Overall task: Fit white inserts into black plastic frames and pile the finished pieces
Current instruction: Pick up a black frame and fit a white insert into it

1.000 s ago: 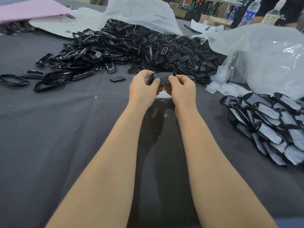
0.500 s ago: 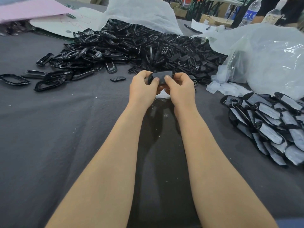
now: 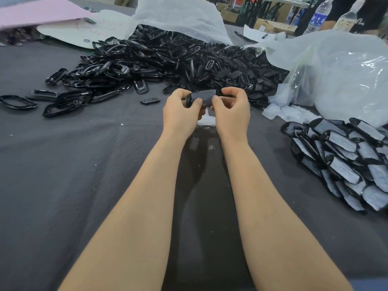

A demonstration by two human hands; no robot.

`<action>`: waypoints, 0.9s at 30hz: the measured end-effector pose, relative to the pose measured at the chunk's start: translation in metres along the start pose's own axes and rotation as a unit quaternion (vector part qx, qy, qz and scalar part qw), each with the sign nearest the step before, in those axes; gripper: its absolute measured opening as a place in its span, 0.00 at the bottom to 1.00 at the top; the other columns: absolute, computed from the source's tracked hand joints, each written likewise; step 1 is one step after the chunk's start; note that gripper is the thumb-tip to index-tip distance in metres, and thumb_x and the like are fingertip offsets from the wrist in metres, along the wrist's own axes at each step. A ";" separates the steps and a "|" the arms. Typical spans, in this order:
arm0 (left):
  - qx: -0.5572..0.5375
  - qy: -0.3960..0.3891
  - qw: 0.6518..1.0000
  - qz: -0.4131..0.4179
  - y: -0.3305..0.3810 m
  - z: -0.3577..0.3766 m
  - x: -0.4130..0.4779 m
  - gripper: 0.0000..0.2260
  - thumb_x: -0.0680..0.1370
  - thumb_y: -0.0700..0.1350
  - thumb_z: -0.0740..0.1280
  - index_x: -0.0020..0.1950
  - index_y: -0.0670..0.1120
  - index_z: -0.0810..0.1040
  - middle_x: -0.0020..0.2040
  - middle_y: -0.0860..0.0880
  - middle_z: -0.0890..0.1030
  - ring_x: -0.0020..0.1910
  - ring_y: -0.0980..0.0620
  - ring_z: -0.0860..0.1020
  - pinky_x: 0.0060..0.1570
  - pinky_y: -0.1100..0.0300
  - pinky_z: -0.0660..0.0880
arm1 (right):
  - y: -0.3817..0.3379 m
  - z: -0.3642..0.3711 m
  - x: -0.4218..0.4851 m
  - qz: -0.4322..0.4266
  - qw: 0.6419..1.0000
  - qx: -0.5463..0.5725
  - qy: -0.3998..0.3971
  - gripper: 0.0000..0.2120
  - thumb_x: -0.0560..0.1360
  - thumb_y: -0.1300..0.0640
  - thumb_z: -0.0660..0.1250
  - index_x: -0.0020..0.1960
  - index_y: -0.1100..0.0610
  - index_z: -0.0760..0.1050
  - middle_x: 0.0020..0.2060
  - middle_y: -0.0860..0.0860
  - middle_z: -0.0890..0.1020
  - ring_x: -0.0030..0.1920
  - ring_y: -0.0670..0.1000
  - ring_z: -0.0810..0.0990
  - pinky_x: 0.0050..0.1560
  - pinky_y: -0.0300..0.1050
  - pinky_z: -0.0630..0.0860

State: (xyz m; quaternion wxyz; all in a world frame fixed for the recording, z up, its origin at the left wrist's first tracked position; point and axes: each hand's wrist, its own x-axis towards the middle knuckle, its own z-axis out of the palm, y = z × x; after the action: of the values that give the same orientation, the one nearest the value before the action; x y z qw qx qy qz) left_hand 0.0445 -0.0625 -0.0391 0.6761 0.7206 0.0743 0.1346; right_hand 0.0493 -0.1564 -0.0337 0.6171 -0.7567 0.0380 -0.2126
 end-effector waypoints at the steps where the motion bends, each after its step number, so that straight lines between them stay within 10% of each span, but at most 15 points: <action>1: -0.002 0.001 1.000 0.001 0.000 0.000 0.000 0.05 0.79 0.41 0.66 0.46 0.49 0.73 0.43 0.49 0.83 0.40 0.58 0.83 0.49 0.55 0.81 | -0.001 0.000 -0.002 -0.031 0.999 -0.020 0.010 0.07 0.74 0.64 0.66 0.49 0.55 0.71 0.37 0.46 0.78 0.40 0.39 0.79 0.43 0.28 0.71; 12: 0.095 0.018 0.991 0.096 0.002 0.003 -0.004 0.12 0.78 0.42 0.67 0.39 0.53 0.69 0.33 0.58 0.77 0.30 0.67 0.76 0.33 0.73 0.73 | -0.003 0.008 -0.005 -0.029 0.998 -0.044 0.024 0.10 0.76 0.61 0.66 0.56 0.61 0.77 0.51 0.53 0.81 0.49 0.48 0.79 0.51 0.36 0.75; 19: 0.100 0.018 0.989 0.103 0.004 0.003 -0.007 0.09 0.78 0.40 0.66 0.41 0.49 0.70 0.34 0.55 0.79 0.38 0.52 0.81 0.40 0.60 0.78 | -0.003 0.007 -0.002 0.035 0.998 0.050 0.015 0.04 0.75 0.62 0.68 0.48 0.57 0.73 0.43 0.49 0.78 0.40 0.42 0.76 0.39 0.28 0.72; 27: 0.054 0.035 0.995 0.077 0.002 0.001 -0.005 0.10 0.79 0.39 0.66 0.41 0.50 0.70 0.32 0.56 0.80 0.36 0.59 0.81 0.44 0.58 0.80 | -0.006 0.007 -0.010 -0.041 0.999 0.018 0.018 0.06 0.74 0.66 0.67 0.47 0.57 0.71 0.36 0.44 0.75 0.35 0.38 0.75 0.39 0.28 0.71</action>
State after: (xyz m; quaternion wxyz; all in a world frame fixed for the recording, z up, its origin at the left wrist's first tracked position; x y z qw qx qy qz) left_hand 0.0396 -0.0646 -0.0378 0.6209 0.7544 0.0491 0.2075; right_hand 0.0417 -0.1454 -0.0313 0.6204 -0.7425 0.0141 -0.2522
